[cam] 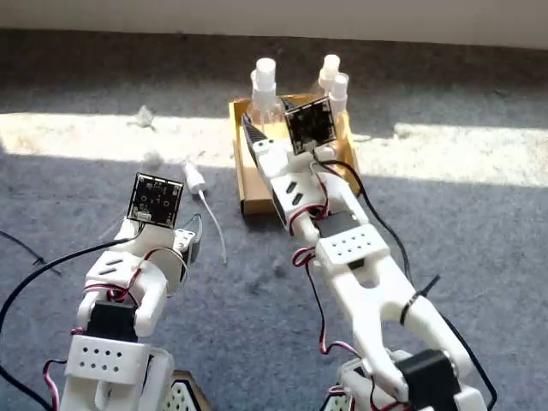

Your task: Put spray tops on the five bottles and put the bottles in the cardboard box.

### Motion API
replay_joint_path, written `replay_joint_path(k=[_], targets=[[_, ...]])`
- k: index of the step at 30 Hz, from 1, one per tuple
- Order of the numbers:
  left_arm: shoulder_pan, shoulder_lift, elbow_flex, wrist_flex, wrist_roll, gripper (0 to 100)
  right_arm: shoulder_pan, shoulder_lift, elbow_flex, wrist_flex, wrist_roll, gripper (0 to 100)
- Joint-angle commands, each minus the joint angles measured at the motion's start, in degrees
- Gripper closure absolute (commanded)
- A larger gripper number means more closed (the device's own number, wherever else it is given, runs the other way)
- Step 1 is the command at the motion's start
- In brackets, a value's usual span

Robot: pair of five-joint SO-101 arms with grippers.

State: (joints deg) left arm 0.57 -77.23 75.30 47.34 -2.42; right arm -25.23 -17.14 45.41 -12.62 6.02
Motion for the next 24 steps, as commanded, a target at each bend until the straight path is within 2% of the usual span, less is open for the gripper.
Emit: replay_joint_path(k=[1, 5, 7, 13, 24], targets=[[-0.66, -1.01, -0.13, -1.32, -0.35, 84, -1.10, 4.97, -3.56, -8.48, 1.32, 99.4], [-0.66, -1.01, -0.04, -1.32, -0.35, 84, -1.01, 7.52, -3.56, -17.45, 1.23, 99.4], [-0.66, -1.01, -0.04, -1.32, -0.35, 84, -1.01, 7.87, -3.47, -17.63, 0.88, 99.4], [-0.66, -1.01, -0.04, -1.32, -0.35, 84, 0.92, 9.63, -3.91, -17.71, -8.70, 99.4], [-0.57, -1.01, -0.04, -1.32, -0.35, 84, 0.92, 16.31, -3.56, -20.09, -8.88, 99.4]])
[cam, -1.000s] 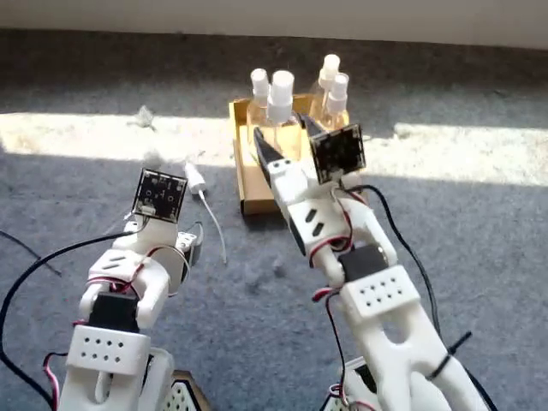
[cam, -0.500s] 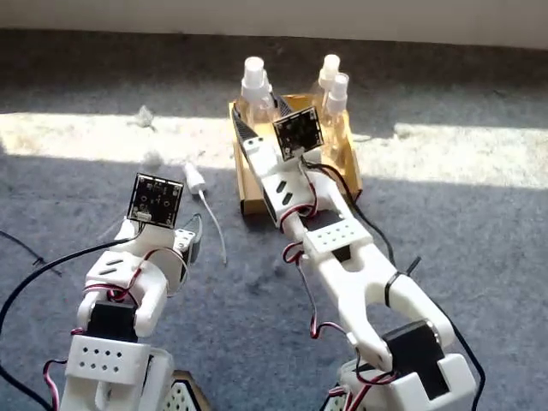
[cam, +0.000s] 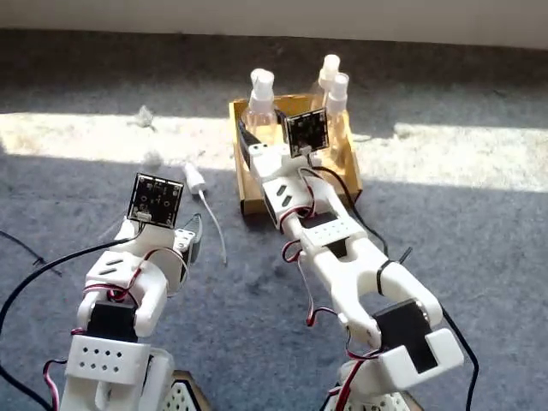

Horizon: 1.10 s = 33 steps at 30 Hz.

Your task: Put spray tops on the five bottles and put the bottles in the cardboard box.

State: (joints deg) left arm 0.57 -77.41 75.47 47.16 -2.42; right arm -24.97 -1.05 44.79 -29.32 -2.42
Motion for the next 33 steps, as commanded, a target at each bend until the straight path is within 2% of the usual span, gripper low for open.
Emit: replay_joint_path(k=[1, 7, 11, 24, 28, 33], targets=[[-0.57, -0.84, -0.22, -1.14, -0.35, 84, 0.66, 0.92, -2.95, -5.32, -0.44, 99.4], [-0.57, -0.84, -0.22, -1.14, -0.35, 84, 0.75, 4.44, -3.30, -7.52, -0.35, 99.4], [-0.57, -0.84, -0.22, -1.14, -0.35, 84, 0.75, 4.97, -2.86, -7.96, 4.04, 99.4], [-0.57, -0.84, 0.13, -1.23, -0.35, 84, 0.75, 4.70, 2.68, -13.05, 4.48, 99.4], [-0.57, -0.84, 0.31, -1.32, -0.35, 84, 0.75, 4.97, 3.91, -13.14, 7.74, 99.4], [-0.48, -0.84, 0.31, -1.32, -0.35, 84, 0.66, 4.97, 6.99, -18.15, 7.65, 99.4]])
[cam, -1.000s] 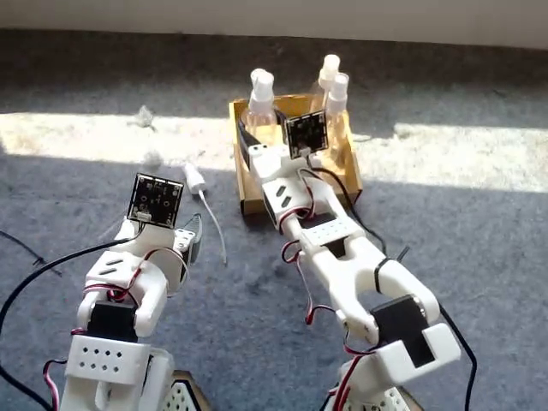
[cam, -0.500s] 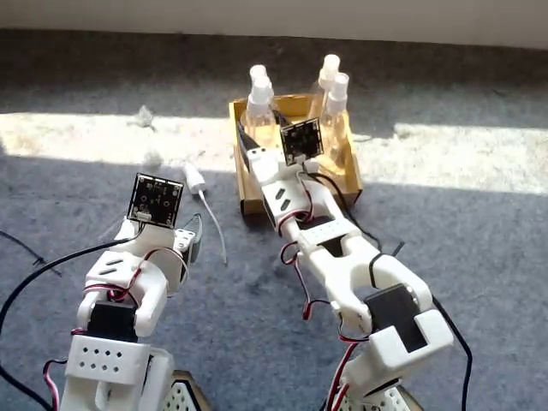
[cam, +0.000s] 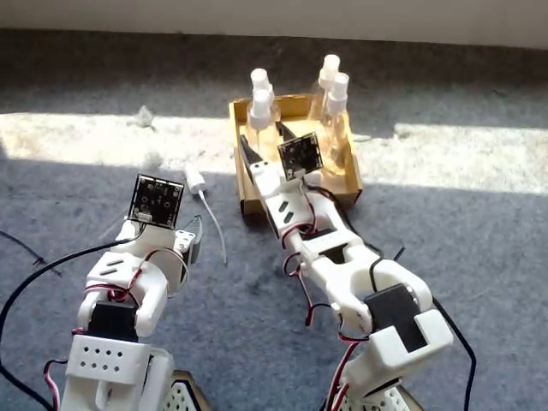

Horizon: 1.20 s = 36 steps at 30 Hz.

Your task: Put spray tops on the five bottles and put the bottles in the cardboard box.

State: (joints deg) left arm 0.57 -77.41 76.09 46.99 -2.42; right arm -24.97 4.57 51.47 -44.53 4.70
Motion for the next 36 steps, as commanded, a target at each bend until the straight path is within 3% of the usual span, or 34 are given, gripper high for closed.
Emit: replay_joint_path(k=[1, 16, 23, 36], targets=[[-0.40, -0.84, -0.31, -1.14, -0.35, 84, 0.66, -0.66, 0.66, -2.95, 0.53, 99.4], [-0.57, -0.84, -0.31, -1.05, -0.18, 84, 3.03, -2.42, 0.57, -2.33, 0.70, 99.4], [-0.57, -0.84, -0.31, -1.14, -0.18, 84, 3.91, -14.37, 0.66, 20.44, 0.88, 99.4], [-0.57, -0.84, -0.31, -1.14, -0.26, 84, 5.49, -34.24, 2.95, 29.23, 0.79, 99.4]])
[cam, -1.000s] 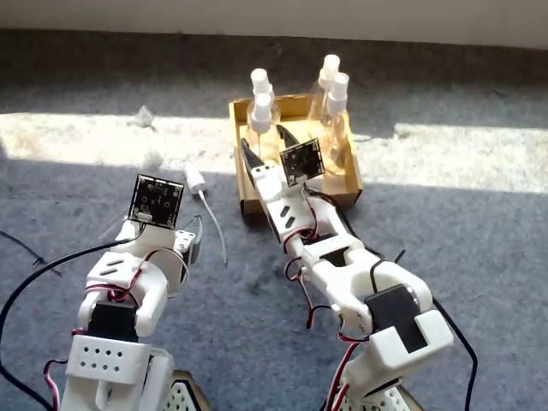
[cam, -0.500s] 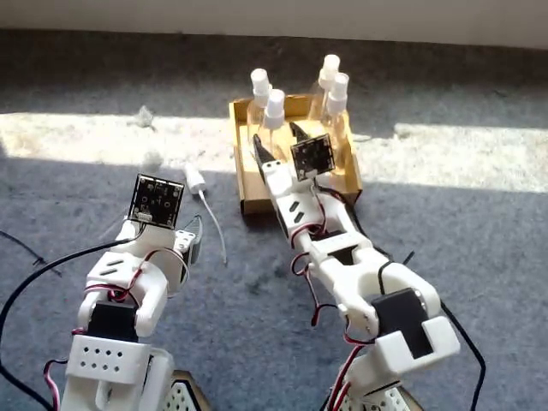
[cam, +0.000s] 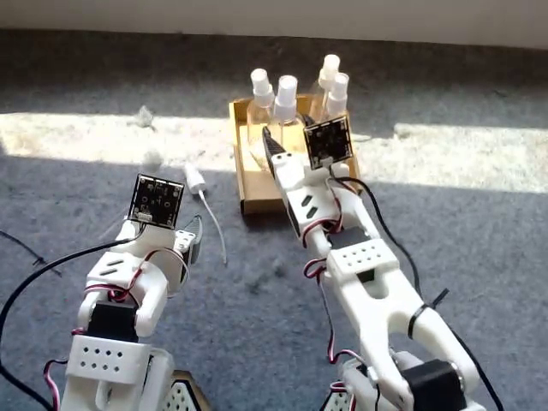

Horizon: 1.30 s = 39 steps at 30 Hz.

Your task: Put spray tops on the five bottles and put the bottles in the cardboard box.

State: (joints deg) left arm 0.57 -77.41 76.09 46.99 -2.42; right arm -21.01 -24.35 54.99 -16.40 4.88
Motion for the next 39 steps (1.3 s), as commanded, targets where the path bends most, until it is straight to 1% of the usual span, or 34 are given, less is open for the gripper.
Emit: replay_joint_path(k=[1, 5, 8, 11, 17, 21, 25, 33, 39], targets=[[-0.57, -0.84, -0.31, -1.14, -0.26, 84, 2.24, -6.46, -0.57, 1.80, 0.62, 99.4], [-0.57, -0.84, -0.31, -1.05, -0.18, 84, 7.43, -9.45, -1.01, 4.18, 0.70, 99.4], [-0.31, -0.84, -0.22, -1.05, -0.18, 84, 10.33, -10.07, -1.01, 8.31, 0.70, 99.4], [-0.31, -0.84, -0.22, -1.05, -0.18, 84, 10.77, -9.98, -0.40, 9.80, 0.79, 99.4], [-0.48, -0.84, -0.22, -1.05, -0.18, 84, 10.86, -9.89, 2.59, 9.19, 0.79, 99.4], [-0.48, -0.84, -0.22, -1.05, -0.18, 84, 10.95, -9.80, 3.38, 2.15, 0.70, 99.4], [-0.48, -0.84, -0.22, -1.05, -0.18, 84, 11.21, -8.57, 6.02, -1.45, 0.70, 99.4], [-0.48, -0.84, -0.22, -1.05, -0.18, 84, 14.55, 4.97, 7.96, -16.22, 0.62, 99.4], [-0.48, -0.84, -0.22, -1.14, -0.18, 84, 14.37, 10.51, 8.04, -20.88, 0.53, 99.4]])
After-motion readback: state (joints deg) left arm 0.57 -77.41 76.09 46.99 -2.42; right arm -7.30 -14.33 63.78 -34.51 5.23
